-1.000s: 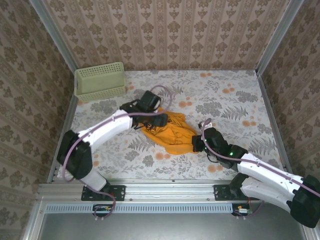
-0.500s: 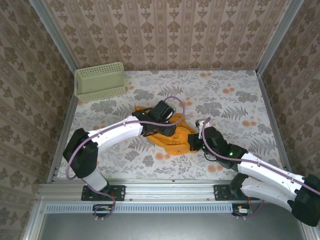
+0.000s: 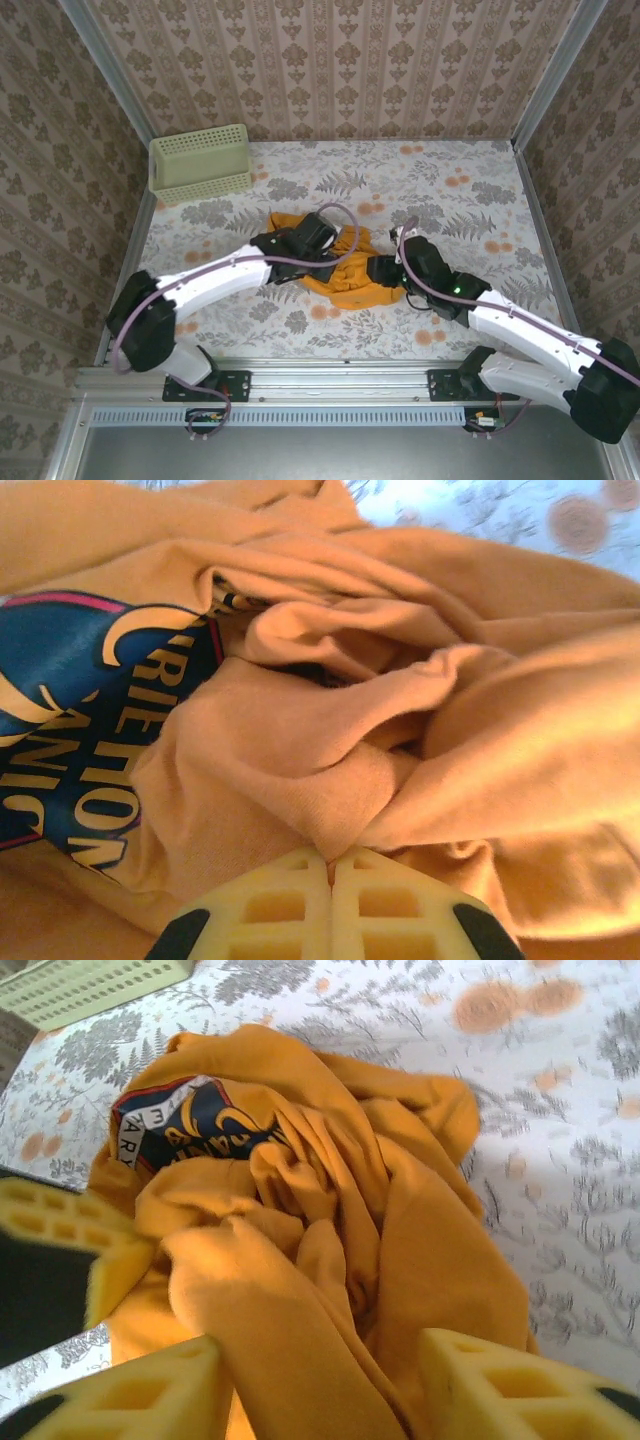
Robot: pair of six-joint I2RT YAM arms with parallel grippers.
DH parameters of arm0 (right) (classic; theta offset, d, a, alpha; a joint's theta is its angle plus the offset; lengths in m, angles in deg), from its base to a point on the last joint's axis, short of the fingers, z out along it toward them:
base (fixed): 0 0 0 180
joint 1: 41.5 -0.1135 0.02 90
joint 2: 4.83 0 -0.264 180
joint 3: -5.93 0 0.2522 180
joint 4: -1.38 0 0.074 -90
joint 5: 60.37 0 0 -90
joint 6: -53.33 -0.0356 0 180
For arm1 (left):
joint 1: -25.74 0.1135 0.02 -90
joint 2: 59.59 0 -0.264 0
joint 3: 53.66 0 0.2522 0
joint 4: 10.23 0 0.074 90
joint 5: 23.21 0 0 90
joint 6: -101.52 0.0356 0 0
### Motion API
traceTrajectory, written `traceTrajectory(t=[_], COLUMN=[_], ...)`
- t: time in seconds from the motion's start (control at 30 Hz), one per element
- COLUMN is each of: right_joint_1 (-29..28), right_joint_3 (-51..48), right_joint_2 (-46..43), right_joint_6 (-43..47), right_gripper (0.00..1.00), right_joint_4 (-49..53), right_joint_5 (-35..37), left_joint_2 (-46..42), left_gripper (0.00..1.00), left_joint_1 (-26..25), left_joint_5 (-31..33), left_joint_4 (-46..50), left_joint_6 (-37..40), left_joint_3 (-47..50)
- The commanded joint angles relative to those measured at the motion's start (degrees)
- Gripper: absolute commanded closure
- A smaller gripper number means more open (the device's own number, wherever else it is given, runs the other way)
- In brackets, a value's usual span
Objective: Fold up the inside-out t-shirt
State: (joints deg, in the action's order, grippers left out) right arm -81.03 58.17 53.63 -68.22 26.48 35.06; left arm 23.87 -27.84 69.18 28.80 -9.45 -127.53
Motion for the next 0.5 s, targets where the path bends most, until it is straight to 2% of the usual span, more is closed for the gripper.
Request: traceTrajectory(t=[0.0, 0.07, 0.3, 0.37, 0.47], right_joint_1=[0.3, 0.5, 0.4, 0.2, 0.3], right_joint_3=[5.9, 8.1, 10.0, 9.9, 9.7], right_joint_2=[3.8, 7.5, 15.1, 16.8, 18.3], right_joint_6=[5.4, 7.3, 7.8, 7.3, 7.1], right_gripper=[0.36, 0.3, 0.28, 0.34, 0.57], right_joint_4=[3.1, 2.5, -4.1, -5.2, -4.7], right_joint_5=[-5.9, -9.8, -20.9, -21.3, -17.8], left_joint_2=[-6.9, -9.1, -11.2, -11.2, -11.5], left_gripper=[1.0, 1.0, 1.0, 1.0, 1.0], left_joint_1=[-1.3, -1.4, -1.3, -1.3, -1.2], left_joint_5=[-0.8, -2.6, -3.4, -3.6, -2.7], left_joint_4=[-6.7, -9.1, -10.5, -10.9, -10.6], left_joint_6=[2.9, 3.2, 3.5, 3.7, 4.0], left_joint_3=[3.3, 5.2, 6.3, 6.3, 6.1])
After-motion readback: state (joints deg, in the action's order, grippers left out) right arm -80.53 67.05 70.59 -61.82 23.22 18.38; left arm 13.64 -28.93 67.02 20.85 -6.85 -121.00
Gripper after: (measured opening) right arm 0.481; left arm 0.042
